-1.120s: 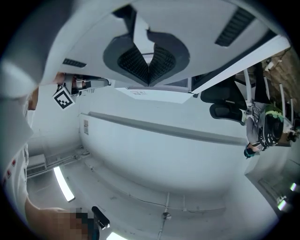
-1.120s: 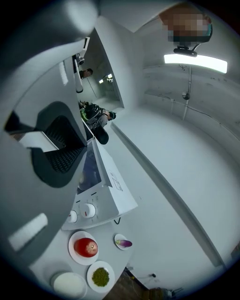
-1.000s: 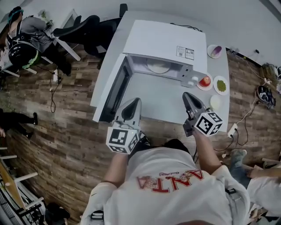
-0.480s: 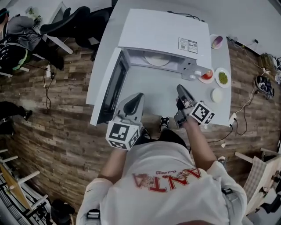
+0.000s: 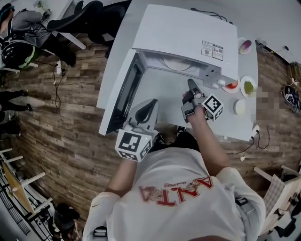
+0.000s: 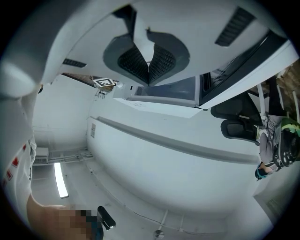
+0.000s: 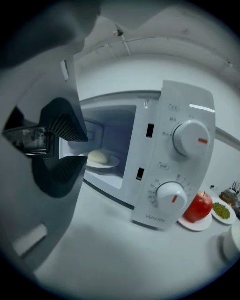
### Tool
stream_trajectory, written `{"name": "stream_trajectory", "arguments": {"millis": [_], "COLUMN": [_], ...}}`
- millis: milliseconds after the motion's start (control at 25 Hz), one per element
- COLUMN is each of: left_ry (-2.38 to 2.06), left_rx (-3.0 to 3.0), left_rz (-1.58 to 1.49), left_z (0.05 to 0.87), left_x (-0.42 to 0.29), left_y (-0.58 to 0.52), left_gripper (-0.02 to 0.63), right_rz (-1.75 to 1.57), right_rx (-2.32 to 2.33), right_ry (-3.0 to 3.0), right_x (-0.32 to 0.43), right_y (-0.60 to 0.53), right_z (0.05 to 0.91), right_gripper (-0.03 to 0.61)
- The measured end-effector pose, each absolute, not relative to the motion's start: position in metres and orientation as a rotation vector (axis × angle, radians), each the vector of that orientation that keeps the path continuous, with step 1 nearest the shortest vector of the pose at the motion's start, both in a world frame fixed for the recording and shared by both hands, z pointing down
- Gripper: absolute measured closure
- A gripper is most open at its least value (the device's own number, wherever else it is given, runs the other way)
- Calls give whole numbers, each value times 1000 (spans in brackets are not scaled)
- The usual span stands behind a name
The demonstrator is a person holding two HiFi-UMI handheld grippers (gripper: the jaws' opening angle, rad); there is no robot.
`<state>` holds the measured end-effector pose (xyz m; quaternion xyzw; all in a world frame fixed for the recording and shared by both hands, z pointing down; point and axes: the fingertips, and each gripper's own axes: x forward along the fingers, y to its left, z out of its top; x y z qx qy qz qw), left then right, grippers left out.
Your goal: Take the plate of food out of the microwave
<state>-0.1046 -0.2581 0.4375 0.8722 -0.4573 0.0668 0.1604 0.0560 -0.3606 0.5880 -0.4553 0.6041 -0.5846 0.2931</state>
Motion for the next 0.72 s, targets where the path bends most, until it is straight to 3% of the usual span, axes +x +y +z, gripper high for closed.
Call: {"name": "stream_trajectory", "arguments": {"millis": [720], "left_ry": [-1239], "left_rx": [2427], "left_rz": [207], "left_z": [463], "left_x": [-105], "left_y": [-270], "left_gripper": [603], "right_rz": [-1662], "right_rx": [-1285], "right_ry": [1273], "right_x": [30], "right_y": [-428], "right_z": [656], "right_gripper": [505]}}
